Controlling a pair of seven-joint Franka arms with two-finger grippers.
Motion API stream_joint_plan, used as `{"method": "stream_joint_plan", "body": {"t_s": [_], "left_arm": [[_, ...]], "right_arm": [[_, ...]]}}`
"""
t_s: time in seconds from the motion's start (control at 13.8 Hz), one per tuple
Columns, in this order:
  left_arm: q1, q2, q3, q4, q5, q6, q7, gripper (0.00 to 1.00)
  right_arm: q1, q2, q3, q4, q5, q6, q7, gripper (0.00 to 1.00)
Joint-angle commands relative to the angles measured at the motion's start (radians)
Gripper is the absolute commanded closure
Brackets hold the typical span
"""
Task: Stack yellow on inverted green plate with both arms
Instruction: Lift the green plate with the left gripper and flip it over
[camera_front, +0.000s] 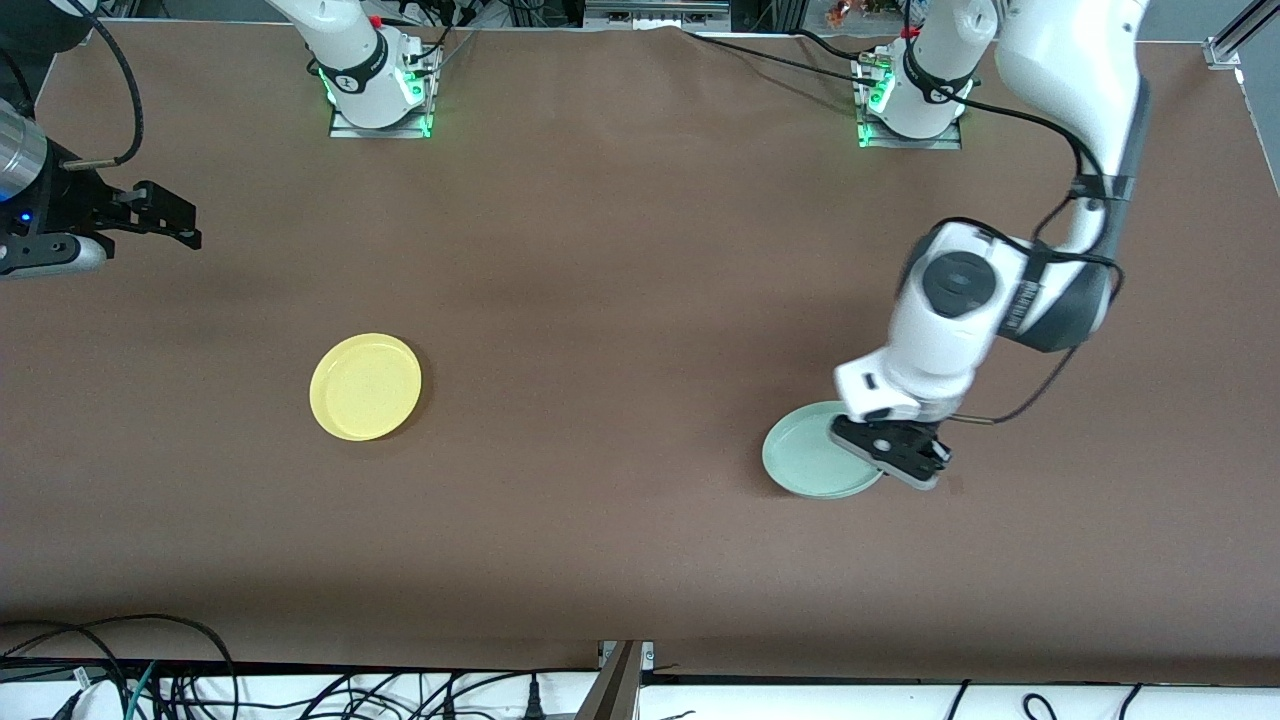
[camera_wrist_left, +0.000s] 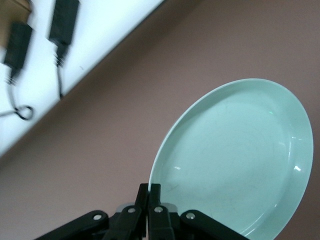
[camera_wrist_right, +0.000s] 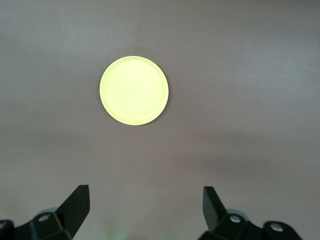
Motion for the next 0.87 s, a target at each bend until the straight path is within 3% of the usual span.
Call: {"method": "stream_joint_plan", "body": {"t_s": [0.0,0.29,0.8], "left_arm": [[-0.096,0.021,0.015,0.031,0.251,-0.015,-0.192,1.00],[-0.217,0.074,0.015,0.102,0.445,-0.104,-0.346,1.00],[-0.407,0.182,0.015,0.220,0.718,-0.405,-0.449,1.00]], "right_arm": [[0.000,-0.004,0.000,0.012,-0.013,-0.016,0.000,0.00],[0.000,-0.004,0.000,0.012,-0.013,-0.016,0.000,0.00],[0.000,-0.004,0.000,0.012,-0.013,-0.016,0.000,0.00]]}}
